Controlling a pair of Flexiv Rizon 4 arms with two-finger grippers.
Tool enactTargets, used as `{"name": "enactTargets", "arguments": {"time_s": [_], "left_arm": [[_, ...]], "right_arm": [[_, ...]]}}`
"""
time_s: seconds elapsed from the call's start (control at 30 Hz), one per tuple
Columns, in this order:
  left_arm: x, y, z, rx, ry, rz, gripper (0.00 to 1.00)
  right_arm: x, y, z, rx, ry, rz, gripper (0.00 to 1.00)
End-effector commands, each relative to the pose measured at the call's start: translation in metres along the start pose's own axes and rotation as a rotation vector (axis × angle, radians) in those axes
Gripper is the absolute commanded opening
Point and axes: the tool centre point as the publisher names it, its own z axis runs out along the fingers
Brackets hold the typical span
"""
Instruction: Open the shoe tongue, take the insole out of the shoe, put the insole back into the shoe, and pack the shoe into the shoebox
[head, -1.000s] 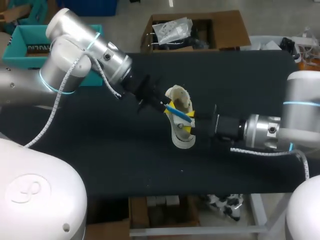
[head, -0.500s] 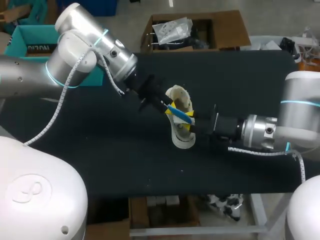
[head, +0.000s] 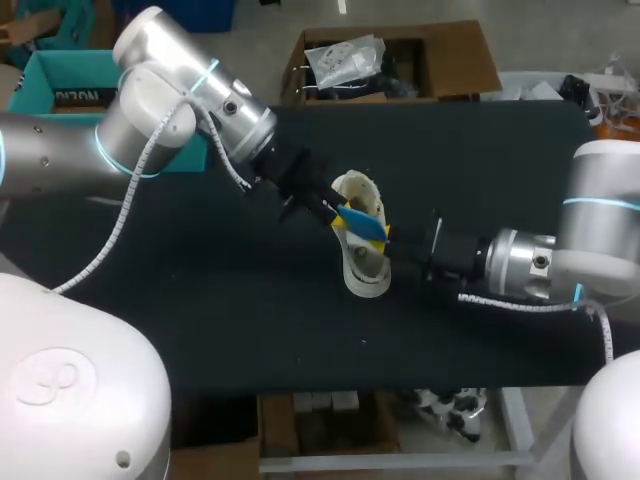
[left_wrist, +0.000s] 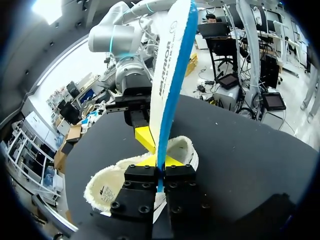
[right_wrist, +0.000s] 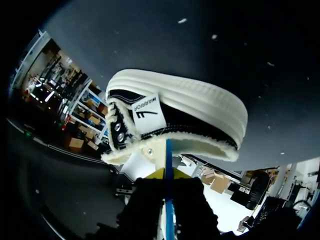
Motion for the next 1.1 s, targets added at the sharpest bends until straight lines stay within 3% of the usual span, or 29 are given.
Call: {"name": "enactTargets", "arguments": {"time_s": [0.03, 0.4, 1.1], "left_arm": [[0.0, 0.006, 0.002, 0.004, -0.013, -0.004, 0.0], [-0.006, 0.02, 0.006, 0.019, -0.039, -0.038, 0.0], [-0.006, 0.021, 0.006, 0.036, -0.053, -0.05, 0.0]], "right_arm": [[0.007, 0.007, 0.005, 0.004, -0.021, 0.002, 0.0], [0.009, 0.022, 0.009, 0.003, -0.033, 0.023, 0.0], [0.006, 0.022, 0.008, 0.009, -0.03, 0.029, 0.0]]}}
